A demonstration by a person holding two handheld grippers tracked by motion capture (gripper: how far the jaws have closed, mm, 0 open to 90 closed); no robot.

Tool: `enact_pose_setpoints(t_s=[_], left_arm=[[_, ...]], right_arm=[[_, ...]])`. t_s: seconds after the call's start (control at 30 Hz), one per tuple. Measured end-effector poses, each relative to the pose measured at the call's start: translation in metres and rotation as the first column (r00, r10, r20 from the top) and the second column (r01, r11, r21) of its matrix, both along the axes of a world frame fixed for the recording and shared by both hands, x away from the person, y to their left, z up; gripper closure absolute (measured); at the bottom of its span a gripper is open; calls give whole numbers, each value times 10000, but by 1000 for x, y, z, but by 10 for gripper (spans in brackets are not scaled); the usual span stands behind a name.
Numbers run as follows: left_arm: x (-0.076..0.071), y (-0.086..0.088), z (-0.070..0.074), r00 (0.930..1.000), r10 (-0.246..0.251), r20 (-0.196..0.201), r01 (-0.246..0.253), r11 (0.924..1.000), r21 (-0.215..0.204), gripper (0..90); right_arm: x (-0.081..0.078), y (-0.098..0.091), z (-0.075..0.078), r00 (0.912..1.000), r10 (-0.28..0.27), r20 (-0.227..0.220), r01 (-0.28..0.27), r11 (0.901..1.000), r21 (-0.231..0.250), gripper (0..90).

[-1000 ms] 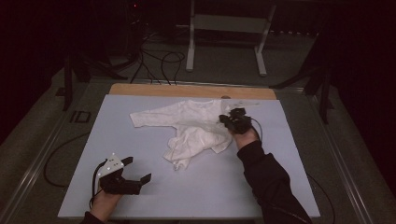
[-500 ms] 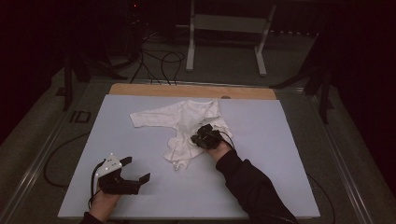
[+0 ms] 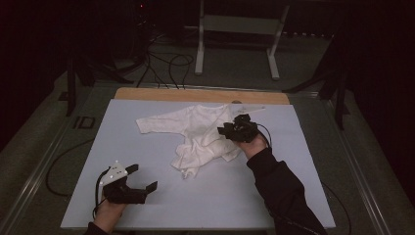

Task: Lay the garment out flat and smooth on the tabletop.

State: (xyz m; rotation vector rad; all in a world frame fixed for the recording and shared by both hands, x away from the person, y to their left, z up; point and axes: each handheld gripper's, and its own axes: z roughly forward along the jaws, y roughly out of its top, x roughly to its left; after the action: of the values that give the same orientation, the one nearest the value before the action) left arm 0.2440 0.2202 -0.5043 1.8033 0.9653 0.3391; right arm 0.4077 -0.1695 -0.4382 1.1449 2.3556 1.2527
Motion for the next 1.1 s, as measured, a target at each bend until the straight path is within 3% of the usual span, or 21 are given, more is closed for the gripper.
enact_pose_setpoints(t_s=[0.23, 0.33, 0.57, 0.73, 0.83, 1.1], left_arm=[[1, 0, -1, 10000, -25, -58, 25, 10000, -77, 0], [0, 0, -1, 10000, -50, -51, 50, 10000, -73, 0], [0, 1, 0, 10000, -63, -33, 62, 9999, -116, 0], [0, 0, 0, 10000, -82, -52, 82, 9999, -121, 0], [0, 0, 0, 9999, -132, -66, 132, 9999, -94, 0], [-1, 0, 0, 9999, -109, -42, 109, 9998, -145, 0]], right_arm=[[13, -4, -12, 9940, -1048, -303, 1057, 9939, 309, 667], [20, -3, -18, 9889, -1299, -716, 1336, 9898, 486, 686], [18, 6, -34, 9851, -1030, -1375, 1096, 9931, 412, 673], [19, 10, -49, 9761, -928, -1967, 985, 9949, 195, 715], [18, 14, -50, 9785, -858, -1873, 906, 9957, 168, 871], [8, 19, -24, 9936, -439, -1043, 478, 9983, 345, 894]])
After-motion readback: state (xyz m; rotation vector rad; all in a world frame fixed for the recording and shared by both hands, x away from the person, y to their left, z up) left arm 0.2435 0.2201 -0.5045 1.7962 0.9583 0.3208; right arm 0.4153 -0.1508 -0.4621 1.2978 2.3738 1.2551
